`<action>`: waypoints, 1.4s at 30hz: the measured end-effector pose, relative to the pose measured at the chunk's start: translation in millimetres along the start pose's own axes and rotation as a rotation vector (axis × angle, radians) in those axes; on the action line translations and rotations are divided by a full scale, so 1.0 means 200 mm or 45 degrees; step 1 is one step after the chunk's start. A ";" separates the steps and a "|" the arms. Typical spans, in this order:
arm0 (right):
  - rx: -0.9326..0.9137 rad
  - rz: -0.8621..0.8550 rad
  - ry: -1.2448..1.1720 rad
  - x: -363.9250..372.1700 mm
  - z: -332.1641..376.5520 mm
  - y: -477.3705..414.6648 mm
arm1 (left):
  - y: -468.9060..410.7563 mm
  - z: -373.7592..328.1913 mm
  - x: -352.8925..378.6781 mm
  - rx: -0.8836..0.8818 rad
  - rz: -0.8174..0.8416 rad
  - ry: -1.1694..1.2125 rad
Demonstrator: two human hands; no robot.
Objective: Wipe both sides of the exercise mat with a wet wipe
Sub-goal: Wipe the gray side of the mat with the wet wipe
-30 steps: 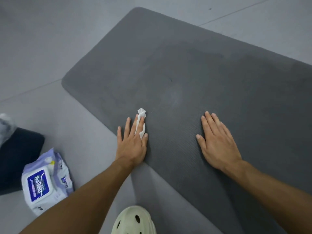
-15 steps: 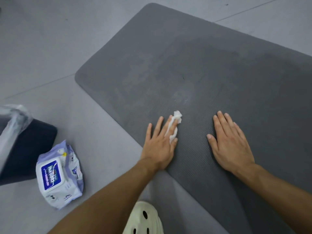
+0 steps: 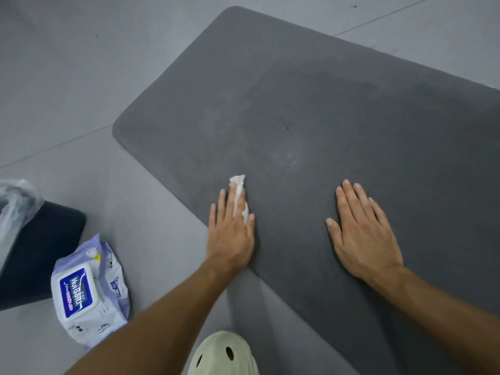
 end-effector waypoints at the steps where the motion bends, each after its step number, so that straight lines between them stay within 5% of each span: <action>1: -0.001 0.001 0.005 0.00 0.00 0.00 | 0.02 -0.07 0.02 0.042 0.006 0.006; 10: 0.001 0.010 -0.026 0.01 0.00 -0.01 | 0.18 -0.44 0.22 0.440 0.097 -0.216; 26: -0.059 0.103 -0.046 -0.02 -0.03 -0.04 | -0.11 0.18 -0.10 -0.173 -0.065 0.064; 34: 0.007 0.089 -0.078 -0.10 -0.12 -0.19 | -0.26 -0.26 -0.11 0.067 0.008 0.034; 42: 0.196 0.063 -0.128 -0.17 -0.43 -0.32 | -0.25 -0.90 0.09 0.540 0.088 -0.230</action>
Point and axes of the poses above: each hand's wrist, its own y-axis away from the middle knuckle, its own x-axis out of the palm, z = x × y, the point moved 7 cm from there along -y, towards the middle knuckle, and after that the axes turned 11 degrees about z, right-handed, at the moved point
